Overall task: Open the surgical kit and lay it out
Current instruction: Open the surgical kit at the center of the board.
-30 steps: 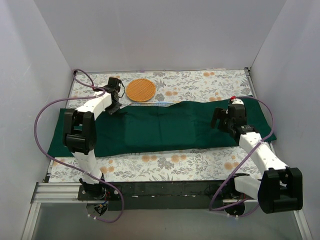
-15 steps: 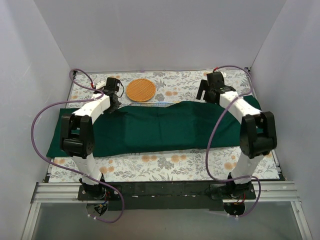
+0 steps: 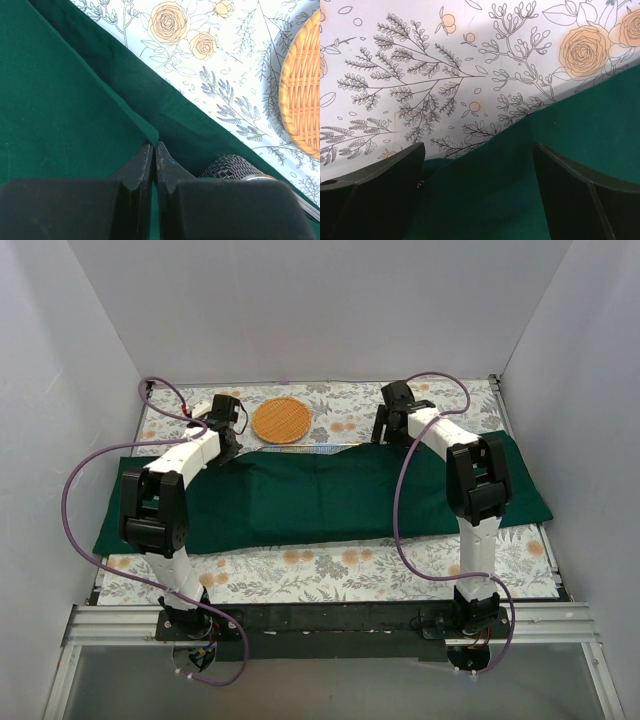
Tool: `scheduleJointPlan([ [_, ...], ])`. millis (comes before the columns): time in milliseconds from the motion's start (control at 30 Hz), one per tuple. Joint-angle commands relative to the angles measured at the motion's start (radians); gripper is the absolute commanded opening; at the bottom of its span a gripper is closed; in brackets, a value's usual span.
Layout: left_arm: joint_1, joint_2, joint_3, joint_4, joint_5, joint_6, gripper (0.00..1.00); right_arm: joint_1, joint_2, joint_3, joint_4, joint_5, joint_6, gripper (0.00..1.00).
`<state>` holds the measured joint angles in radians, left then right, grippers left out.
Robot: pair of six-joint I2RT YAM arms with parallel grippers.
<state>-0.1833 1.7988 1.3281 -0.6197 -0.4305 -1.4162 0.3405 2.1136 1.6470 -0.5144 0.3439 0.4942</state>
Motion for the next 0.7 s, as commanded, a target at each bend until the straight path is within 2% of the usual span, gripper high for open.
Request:
scheduleJointPlan([
  [0, -0.001, -0.085, -0.009, 0.011, -0.025, 0.01, 0.0, -0.005, -0.03, -0.031, -0.021, 0.029, 0.015, 0.95],
  [300, -0.001, -0.085, -0.01, 0.011, -0.016, 0.008, 0.0, -0.006, -0.104, -0.121, 0.017, 0.044, 0.006, 0.82],
  [533, -0.001, -0.088, -0.01, 0.011, -0.025, 0.01, 0.0, -0.006, -0.145, -0.147, 0.031, 0.05, 0.003, 0.61],
  [667, -0.001, -0.09, -0.01, 0.011, -0.036, 0.013, 0.0, -0.006, -0.159, -0.15, 0.025, 0.058, -0.002, 0.57],
])
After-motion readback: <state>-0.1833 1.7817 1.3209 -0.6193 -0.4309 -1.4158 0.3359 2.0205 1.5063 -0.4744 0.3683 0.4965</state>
